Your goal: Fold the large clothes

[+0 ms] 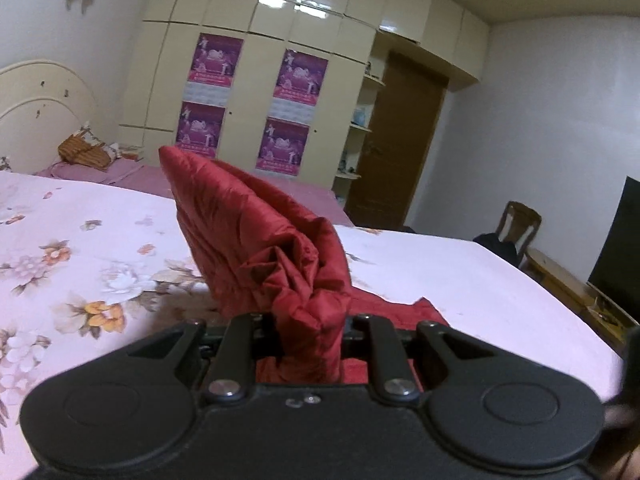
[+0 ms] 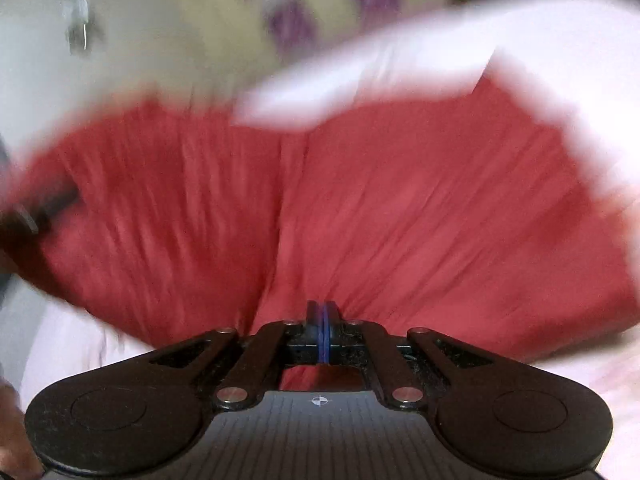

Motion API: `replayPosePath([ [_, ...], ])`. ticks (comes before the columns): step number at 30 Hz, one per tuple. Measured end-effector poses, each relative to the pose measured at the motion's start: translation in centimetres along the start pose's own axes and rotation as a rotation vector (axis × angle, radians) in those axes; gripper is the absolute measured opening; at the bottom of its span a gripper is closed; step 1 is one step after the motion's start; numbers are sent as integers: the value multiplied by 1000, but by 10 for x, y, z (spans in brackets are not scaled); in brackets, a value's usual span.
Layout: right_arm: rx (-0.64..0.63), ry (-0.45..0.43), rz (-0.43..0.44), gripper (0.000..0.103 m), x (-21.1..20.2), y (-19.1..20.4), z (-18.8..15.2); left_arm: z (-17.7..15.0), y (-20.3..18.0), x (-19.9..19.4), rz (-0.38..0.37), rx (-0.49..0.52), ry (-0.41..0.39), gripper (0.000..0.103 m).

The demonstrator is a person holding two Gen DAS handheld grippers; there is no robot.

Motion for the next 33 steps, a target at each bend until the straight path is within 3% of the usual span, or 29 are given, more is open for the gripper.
replayPosePath([
  [2,-2,-83,-129,1,-28,-42,20,1,-11,3,-9,5,5,17],
  [4,18,-62,-259,1,-30,-85,29,1,-25,8,-18,12,9,17],
  [8,103,80,-163,1,-1,-111,19,-3,-61,23,-54,67,41,17],
  [13,99,131,-77,1,12,-104,12,-21,-113,56,-96,135,120,17],
  [16,108,158,-33,1,16,-104,10,-40,-141,84,-144,162,210,17],
  [22,141,198,36,1,18,-114,12,-85,-158,121,-204,172,356,19],
  [26,197,208,82,1,19,-122,13,-88,-152,121,-281,126,406,48],
  [27,218,209,96,1,18,-124,14,-87,-149,117,-287,107,416,51],
  [29,259,214,120,1,15,-130,14,-79,-140,106,-354,27,454,81],
  [31,277,219,129,1,12,-136,17,-64,-128,89,-398,-62,412,85],
  [33,283,198,118,1,1,-143,22,-48,-108,75,-383,-89,349,72],
])
Point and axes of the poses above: each gripper's, at about its wrist camera, not at the fingertips, and x roughly the way its jaws point, y to its left, z to its top, the point moved 7 cm from there along x, roughly the way its jaws point, and after that the axes turned 4 degrees about z, right-handed, at the moved point
